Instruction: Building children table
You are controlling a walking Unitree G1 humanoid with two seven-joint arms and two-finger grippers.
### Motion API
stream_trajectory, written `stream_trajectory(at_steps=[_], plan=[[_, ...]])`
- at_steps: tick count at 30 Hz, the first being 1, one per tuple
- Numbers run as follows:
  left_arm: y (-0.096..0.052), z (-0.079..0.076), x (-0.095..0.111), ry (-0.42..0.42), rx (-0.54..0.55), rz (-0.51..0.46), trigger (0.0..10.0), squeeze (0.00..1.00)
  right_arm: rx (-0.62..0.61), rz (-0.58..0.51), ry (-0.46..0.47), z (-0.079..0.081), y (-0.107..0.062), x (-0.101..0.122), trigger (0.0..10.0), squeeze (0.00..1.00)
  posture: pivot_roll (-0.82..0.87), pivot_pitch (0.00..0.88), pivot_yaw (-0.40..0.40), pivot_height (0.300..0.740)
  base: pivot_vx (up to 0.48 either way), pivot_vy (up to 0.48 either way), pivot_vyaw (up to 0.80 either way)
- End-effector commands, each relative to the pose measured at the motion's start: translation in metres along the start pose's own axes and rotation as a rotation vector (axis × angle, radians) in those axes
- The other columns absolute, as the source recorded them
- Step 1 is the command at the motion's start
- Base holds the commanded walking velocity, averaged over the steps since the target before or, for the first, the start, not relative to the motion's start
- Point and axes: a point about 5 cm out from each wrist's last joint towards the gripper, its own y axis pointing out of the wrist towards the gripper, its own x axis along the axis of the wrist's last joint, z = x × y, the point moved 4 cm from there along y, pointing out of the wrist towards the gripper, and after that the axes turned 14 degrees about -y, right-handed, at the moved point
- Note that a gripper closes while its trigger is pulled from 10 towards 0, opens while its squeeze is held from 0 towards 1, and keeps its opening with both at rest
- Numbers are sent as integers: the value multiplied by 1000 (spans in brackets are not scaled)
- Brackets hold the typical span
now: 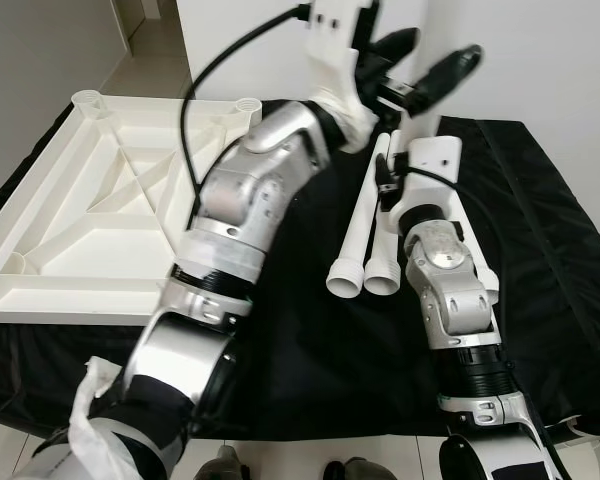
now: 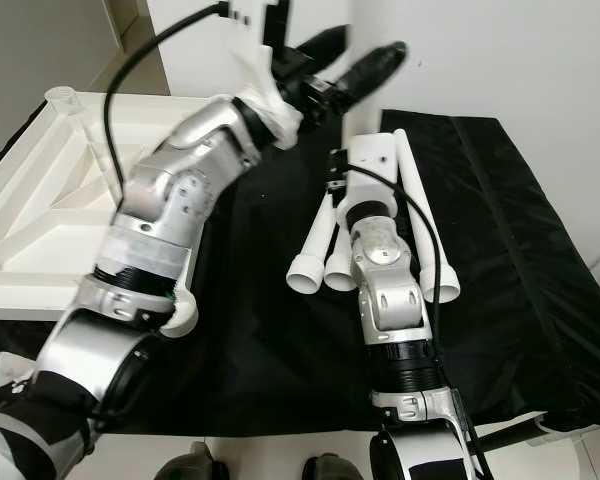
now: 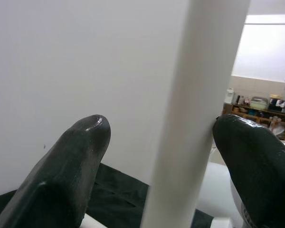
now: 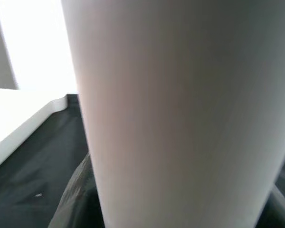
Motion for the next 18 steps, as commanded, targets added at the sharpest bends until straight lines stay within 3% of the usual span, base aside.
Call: stream_trajectory(at_steps=[1, 5, 8, 10, 11, 12, 14, 15, 17, 18], plan=[[2, -2, 2, -3, -28, 8, 10000, 0, -19, 0, 18, -4, 2, 2, 10000, 0, 25, 0, -4, 740, 0, 0, 0], [-21, 33, 11, 25, 105, 15, 10000, 0, -93, 19, 79, -20, -5, -7, 10000, 0, 32, 0, -8, 740, 0, 0, 0], [-21, 33, 11, 25, 105, 15, 10000, 0, -93, 19, 79, -20, -5, -7, 10000, 0, 32, 0, -8, 740, 0, 0, 0], [-28, 42, 10, 54, 142, 30, 10000, 0, -100, 18, 90, -22, -7, -8, 10000, 0, 34, 0, -9, 740, 0, 0, 0], [-40, 55, 5, 106, 198, 71, 10000, 0, -102, 11, 89, -23, -11, -9, 10000, 0, 36, 0, -11, 740, 0, 0, 0], [-40, 55, 5, 106, 198, 71, 10000, 0, -102, 11, 89, -23, -11, -9, 10000, 0, 36, 0, -11, 740, 0, 0, 0], [-68, 82, -12, 247, 314, 198, 10000, 0, -93, -8, 79, -23, -17, -8, 10000, 0, 30, 0, -9, 740, 0, 0, 0], [-68, 82, -12, 247, 314, 198, 10000, 0, -93, -8, 79, -23, -17, -8, 10000, 0, 30, 0, -9, 740, 0, 0, 0], [-89, 93, -23, 332, 335, 303, 10000, 0, -89, -17, 71, -24, -20, -8, 10000, 0, 27, 0, -7, 740, 0, 0, 0], [-89, 93, -23, 332, 335, 303, 10000, 0, -89, -17, 71, -24, -20, -8, 10000, 0, 27, 0, -7, 740, 0, 0, 0]])
